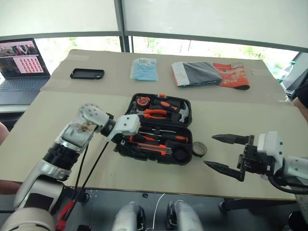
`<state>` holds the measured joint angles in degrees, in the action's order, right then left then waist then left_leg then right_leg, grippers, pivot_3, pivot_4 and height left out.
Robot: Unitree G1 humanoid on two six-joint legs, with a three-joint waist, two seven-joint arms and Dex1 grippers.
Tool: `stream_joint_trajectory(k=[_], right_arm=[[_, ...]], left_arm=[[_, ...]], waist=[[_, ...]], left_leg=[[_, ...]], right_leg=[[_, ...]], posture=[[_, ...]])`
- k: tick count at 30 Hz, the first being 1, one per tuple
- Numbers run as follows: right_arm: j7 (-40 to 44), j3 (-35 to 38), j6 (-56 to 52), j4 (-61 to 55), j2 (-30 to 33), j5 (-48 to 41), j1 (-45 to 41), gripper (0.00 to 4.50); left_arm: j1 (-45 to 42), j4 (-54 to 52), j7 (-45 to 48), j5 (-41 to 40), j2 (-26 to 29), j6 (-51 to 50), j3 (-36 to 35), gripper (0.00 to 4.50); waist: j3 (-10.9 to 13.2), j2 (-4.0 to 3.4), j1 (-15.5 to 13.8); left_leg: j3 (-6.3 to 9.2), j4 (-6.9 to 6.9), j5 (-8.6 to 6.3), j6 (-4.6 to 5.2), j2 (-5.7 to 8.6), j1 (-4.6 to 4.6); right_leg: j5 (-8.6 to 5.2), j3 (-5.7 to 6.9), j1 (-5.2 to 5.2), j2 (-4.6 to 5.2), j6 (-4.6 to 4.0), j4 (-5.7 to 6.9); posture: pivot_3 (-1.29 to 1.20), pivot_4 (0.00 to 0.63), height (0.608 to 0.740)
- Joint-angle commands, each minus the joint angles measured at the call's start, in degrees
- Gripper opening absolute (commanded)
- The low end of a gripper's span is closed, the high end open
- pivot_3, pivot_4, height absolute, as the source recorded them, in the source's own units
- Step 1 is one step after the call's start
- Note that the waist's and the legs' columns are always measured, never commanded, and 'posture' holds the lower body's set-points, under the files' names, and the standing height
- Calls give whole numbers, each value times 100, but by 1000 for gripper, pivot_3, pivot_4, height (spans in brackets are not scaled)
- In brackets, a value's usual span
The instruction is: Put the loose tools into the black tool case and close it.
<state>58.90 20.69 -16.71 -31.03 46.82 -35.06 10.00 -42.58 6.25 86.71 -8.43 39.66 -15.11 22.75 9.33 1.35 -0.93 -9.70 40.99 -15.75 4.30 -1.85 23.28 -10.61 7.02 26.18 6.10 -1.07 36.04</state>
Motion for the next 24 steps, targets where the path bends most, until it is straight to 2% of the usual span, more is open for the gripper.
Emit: stream_joint_trajectory(k=[1,9,24], right_arm=[[-99,295,-31,-264,36,-143,43,4500],[-142,259,-62,-366,15,-153,133,4500],[-271,120,-317,-460,51,-251,-74,4500]], left_arm=[[-53,41,-123,194,53,117,-60,1677],[-31,252,38,363,32,437,-1,1677],[37,289,-228,485,-311,249,51,1677]], waist=[[0,0,14],[0,0,3],[0,0,-15]], left_leg=[[0,-1,0,0,0,-1],[4,2,-6,10,1,5],[4,7,-10,18,1,3]], right_leg=[[0,0,0,0,0,0],[0,2,0,4,1,-4],[0,2,-3,6,2,-2]], posture=[[0,150,740],[0,150,740],[0,150,740]])
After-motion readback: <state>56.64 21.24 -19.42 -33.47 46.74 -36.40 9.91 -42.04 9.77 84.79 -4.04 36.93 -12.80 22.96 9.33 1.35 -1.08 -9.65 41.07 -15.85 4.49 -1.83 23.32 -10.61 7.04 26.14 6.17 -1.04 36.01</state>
